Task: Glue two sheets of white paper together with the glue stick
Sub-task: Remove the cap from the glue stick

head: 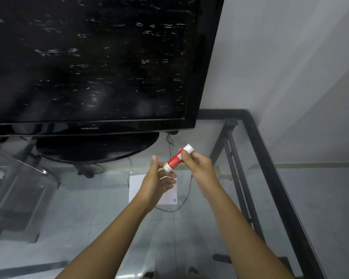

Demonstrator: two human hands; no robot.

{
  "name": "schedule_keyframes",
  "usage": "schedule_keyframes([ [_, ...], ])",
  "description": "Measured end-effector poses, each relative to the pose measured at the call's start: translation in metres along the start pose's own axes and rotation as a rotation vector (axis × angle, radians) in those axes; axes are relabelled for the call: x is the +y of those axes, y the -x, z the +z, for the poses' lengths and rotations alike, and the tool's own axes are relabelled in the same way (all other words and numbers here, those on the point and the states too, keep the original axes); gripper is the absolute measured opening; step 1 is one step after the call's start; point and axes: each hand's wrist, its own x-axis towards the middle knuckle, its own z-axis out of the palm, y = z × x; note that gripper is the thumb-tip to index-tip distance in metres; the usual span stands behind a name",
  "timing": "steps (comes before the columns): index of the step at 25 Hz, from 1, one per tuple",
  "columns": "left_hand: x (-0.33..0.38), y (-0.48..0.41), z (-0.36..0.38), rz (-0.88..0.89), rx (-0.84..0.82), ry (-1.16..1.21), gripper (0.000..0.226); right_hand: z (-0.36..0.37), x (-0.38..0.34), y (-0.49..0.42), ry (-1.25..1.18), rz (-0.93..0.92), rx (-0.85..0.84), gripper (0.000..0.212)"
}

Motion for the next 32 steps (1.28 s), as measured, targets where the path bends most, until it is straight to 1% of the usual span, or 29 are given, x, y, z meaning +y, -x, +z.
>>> schedule_keyframes([
  [1,0.001,0.0,-0.002,-0.055,-0.018,0.114,0.044,0.001,-0.001,0.002,0.002,0.001,-0.008,0.023],
  [3,0.004,0.002,-0.004,-0.078,-0.041,0.186,0.035,0.002,-0.002,0.005,-0.021,0.007,-0.007,0.022],
  [6,0.004,0.008,-0.005,0.021,-0.09,0.154,0.029,0.004,-0.004,0.008,-0.031,-0.005,0.035,0.02],
  [7,0.005,0.009,-0.006,0.095,-0.086,0.044,0.028,0.003,-0.004,0.009,-0.038,-0.007,0.053,0.021],
  [8,0.004,0.01,-0.009,0.229,-0.075,-0.112,0.026,0.004,-0.003,0.01,-0.048,-0.003,0.069,0.022],
  [9,0.003,0.01,-0.012,0.427,-0.037,-0.35,0.022,0.005,-0.002,0.012,-0.058,0.007,0.08,0.024],
  [11,0.002,0.008,-0.016,0.894,0.132,-0.888,0.017,0.009,0.0,0.016,-0.083,0.036,0.088,0.027],
  [12,-0.001,0.008,-0.018,1.049,0.169,-1.017,0.02,0.012,0.001,0.018,-0.102,0.045,0.095,0.029],
  [13,-0.002,0.009,-0.017,1.058,0.182,-1.028,0.024,0.014,0.0,0.019,-0.122,0.044,0.101,0.03],
  [14,0.001,0.014,-0.014,0.889,0.142,-0.868,0.03,0.015,-0.001,0.021,-0.137,0.031,0.106,0.03],
  [16,0.009,0.02,-0.01,0.417,-0.028,-0.393,0.032,0.015,-0.004,0.023,-0.143,-0.002,0.111,0.025],
  [17,0.01,0.019,-0.01,0.294,-0.081,-0.237,0.034,0.014,-0.005,0.024,-0.138,-0.014,0.111,0.023],
  [18,0.011,0.018,-0.012,0.251,-0.094,-0.192,0.034,0.014,-0.005,0.024,-0.131,-0.02,0.112,0.021],
  [19,0.011,0.017,-0.013,0.267,-0.097,-0.182,0.029,0.013,-0.006,0.024,-0.123,-0.021,0.115,0.021],
  [21,0.012,0.019,-0.012,0.365,-0.102,-0.185,0.015,0.014,-0.007,0.025,-0.112,-0.019,0.12,0.02],
  [22,0.011,0.02,-0.013,0.385,-0.112,-0.183,0.012,0.014,-0.008,0.025,-0.113,-0.02,0.119,0.02],
  [24,0.008,0.019,-0.016,0.371,-0.103,-0.165,0.016,0.015,-0.009,0.026,-0.118,-0.022,0.119,0.018],
  [27,0.012,0.019,-0.015,0.18,-0.07,-0.07,0.022,0.015,-0.01,0.027,-0.12,-0.026,0.11,0.016],
  [28,0.013,0.018,-0.015,0.151,-0.069,-0.046,0.025,0.015,-0.01,0.028,-0.123,-0.03,0.108,0.016],
  [29,0.014,0.018,-0.015,0.159,-0.075,-0.05,0.025,0.015,-0.01,0.028,-0.127,-0.034,0.108,0.016],
  [32,0.014,0.021,-0.017,0.259,-0.104,-0.096,0.016,0.014,-0.011,0.03,-0.129,-0.029,0.114,0.014],
])
